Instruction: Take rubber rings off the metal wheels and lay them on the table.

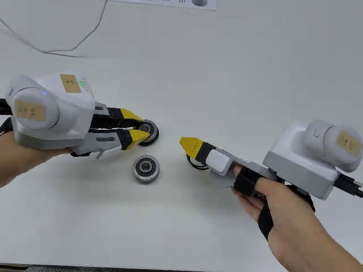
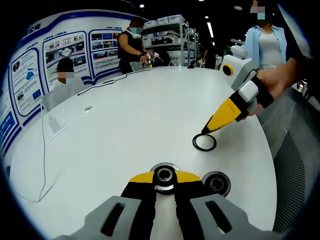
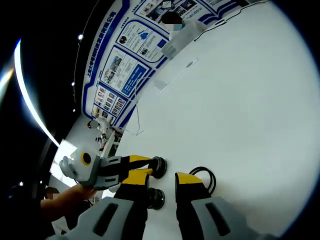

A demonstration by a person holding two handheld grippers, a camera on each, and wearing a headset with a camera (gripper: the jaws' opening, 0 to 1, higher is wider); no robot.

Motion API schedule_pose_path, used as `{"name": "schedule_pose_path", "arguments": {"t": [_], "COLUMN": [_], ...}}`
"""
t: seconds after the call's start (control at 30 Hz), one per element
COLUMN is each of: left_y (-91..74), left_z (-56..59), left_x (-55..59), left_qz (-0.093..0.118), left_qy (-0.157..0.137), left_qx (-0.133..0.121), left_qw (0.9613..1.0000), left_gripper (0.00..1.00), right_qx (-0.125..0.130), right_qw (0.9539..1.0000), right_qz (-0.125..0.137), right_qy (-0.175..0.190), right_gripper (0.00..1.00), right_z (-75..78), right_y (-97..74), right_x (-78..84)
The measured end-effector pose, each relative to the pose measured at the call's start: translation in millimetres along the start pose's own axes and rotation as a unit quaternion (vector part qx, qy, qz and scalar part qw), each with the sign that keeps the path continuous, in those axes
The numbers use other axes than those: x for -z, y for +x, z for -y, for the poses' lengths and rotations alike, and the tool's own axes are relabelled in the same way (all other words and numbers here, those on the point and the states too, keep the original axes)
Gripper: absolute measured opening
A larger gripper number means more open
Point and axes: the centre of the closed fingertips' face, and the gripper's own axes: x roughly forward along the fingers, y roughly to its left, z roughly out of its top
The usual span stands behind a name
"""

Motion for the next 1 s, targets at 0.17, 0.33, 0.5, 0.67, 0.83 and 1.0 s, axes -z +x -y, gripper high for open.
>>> {"name": "schedule_pose_path", "arguments": {"t": [0.17, 0.33, 0.5, 0.67, 0.83, 1.0], "left_y": [0.2, 0.7, 1.2, 1.6, 1.7, 1.5], "left_z": [-0.2, -0.3, -0.4, 0.0, 0.1, 0.4], "left_x": [0.2, 0.4, 0.6, 0.5, 1.0, 1.0], "left_qz": [-0.001, -0.004, -0.01, -0.015, -0.016, -0.015], "left_qy": [0.004, 0.015, 0.028, 0.036, 0.039, 0.04], "left_qx": [0.002, 0.005, 0.008, 0.013, 0.015, 0.017], "left_qw": [1.0, 0.9999, 0.9995, 0.9992, 0.999, 0.9989], "left_gripper": [0.14, 0.14, 0.14, 0.13, 0.13, 0.13], "right_qx": [-0.004, -0.013, -0.027, -0.04, -0.044, -0.046], "right_qw": [1.0, 0.9999, 0.9994, 0.9984, 0.9981, 0.9982], "right_qz": [0.0, -0.005, -0.015, -0.032, -0.038, -0.038], "right_qy": [-0.002, -0.008, -0.017, -0.021, -0.021, -0.009], "right_gripper": [0.22, 0.23, 0.27, 0.34, 0.41, 0.46], "right_z": [-2.5, -7.9, -15.6, -22.7, -24.8, -22.8], "right_y": [4.1, 11.7, 24.4, 40.4, 51.0, 57.7], "right_x": [-2.3, -3.5, -2.7, 4.5, 8.5, 7.0]}}
